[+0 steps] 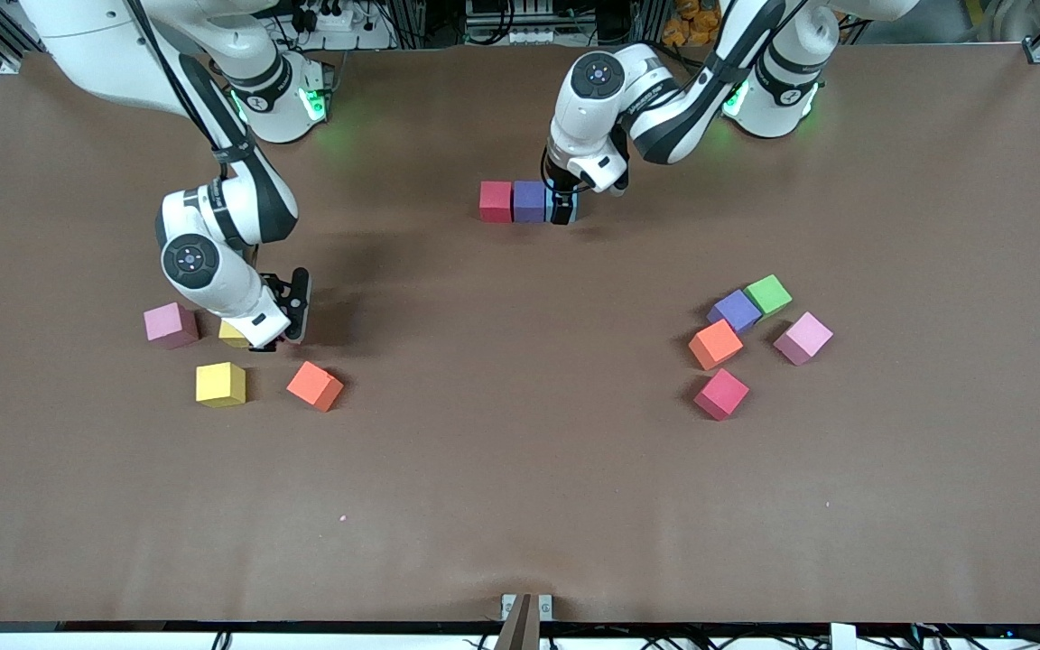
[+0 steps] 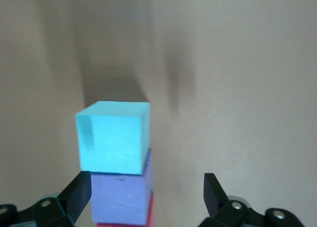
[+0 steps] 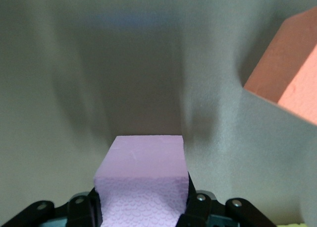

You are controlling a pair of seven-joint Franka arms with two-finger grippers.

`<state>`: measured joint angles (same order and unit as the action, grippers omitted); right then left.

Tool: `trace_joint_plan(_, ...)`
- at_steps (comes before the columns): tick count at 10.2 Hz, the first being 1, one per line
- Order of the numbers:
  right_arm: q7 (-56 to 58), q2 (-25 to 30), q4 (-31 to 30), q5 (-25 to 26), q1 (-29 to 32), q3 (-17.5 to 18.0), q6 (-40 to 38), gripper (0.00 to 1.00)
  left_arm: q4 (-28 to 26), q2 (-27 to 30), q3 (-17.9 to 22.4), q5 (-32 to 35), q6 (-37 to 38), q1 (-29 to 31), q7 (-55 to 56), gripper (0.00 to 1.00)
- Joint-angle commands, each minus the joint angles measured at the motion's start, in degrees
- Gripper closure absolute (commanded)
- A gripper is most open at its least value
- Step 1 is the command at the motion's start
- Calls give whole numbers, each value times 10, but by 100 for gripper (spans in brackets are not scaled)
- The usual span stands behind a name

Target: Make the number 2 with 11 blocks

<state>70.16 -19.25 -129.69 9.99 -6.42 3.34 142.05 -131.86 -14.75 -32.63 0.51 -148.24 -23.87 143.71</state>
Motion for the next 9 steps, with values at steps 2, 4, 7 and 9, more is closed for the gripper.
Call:
trace_joint_plan(2,-60,11,8,3,-33,9,-19,91,100,-3,-2,5,107,94,-152,0)
trace_joint_plan(4,-140,14,15,3,-71,12,-19,91,170,-19,-2,9,179,141,-261,0)
trace_joint_plan(7,-276,14,55,1,-147,13,-75,90,219,-39,-2,9,197,230,-394,0)
trace_joint_plan(9,-355,13,80,-40,-186,18,-102,88,223,-56,-2,14,197,263,-477,0)
